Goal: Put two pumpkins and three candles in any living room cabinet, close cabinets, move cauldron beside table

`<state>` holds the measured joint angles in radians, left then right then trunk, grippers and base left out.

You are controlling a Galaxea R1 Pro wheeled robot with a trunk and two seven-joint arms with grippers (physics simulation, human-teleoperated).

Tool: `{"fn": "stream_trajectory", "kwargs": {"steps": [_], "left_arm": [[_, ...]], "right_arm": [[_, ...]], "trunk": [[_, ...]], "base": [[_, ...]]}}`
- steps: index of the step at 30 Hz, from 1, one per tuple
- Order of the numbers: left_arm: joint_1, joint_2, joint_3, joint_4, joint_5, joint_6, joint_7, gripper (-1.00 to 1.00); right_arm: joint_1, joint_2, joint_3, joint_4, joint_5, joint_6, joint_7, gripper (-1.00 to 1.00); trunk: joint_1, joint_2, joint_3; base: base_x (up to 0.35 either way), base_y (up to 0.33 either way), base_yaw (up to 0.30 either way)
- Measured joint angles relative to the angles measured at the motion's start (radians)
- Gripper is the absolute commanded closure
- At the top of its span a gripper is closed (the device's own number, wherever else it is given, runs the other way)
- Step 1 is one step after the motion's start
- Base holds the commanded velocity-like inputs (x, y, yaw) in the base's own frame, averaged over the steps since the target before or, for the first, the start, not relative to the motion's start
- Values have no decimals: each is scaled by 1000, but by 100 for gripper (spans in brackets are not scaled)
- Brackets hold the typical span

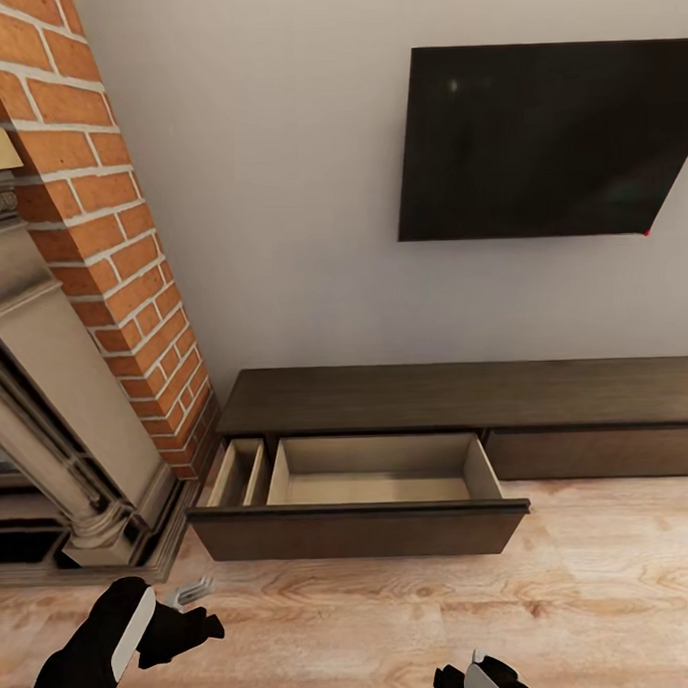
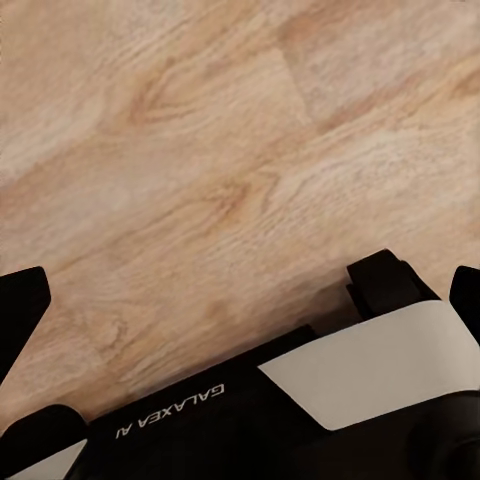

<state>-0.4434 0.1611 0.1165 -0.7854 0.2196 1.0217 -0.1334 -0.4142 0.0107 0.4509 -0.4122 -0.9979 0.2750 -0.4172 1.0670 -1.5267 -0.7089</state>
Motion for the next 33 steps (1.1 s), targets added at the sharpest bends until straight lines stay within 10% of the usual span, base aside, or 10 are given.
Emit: {"fn": "stream_trajectory", "kwargs": {"steps": [33], "left_arm": [[0, 0, -1, 0, 0, 0, 0, -100]], "right_arm": [[0, 2, 60, 0, 1, -14, -2, -100]], "trunk": [[0, 0, 1]], "base": [[-102, 64, 285]]}}
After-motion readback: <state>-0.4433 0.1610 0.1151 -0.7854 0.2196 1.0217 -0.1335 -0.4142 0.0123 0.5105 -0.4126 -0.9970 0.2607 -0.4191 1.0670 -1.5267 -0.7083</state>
